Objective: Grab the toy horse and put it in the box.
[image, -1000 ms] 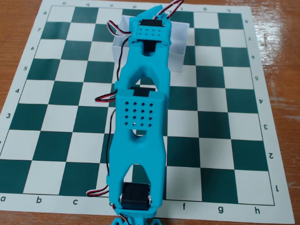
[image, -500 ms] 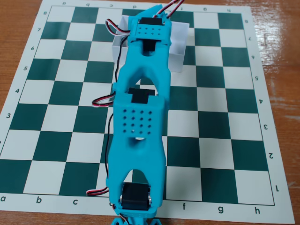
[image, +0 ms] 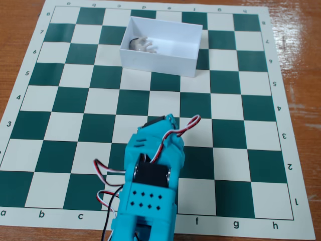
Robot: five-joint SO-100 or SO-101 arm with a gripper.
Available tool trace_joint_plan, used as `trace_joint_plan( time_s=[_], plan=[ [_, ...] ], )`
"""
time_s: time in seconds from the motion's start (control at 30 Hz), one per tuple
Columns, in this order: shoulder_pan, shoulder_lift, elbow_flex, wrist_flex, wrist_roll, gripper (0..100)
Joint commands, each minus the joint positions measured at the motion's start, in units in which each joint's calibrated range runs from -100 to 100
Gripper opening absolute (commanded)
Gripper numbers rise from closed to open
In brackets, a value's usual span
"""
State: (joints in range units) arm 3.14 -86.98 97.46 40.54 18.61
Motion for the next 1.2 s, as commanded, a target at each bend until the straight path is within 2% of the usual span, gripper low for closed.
trace_joint_plan(
  time_s=[0.0,0.33,1.17],
  plan=[
    [-1.99,-8.33,2.45,7.63,-0.02,0],
    [-5.07,-12.67,2.54,24.41,-0.07,0],
    [-13.49,-12.58,2.54,26.40,0.32,0]
  ],
)
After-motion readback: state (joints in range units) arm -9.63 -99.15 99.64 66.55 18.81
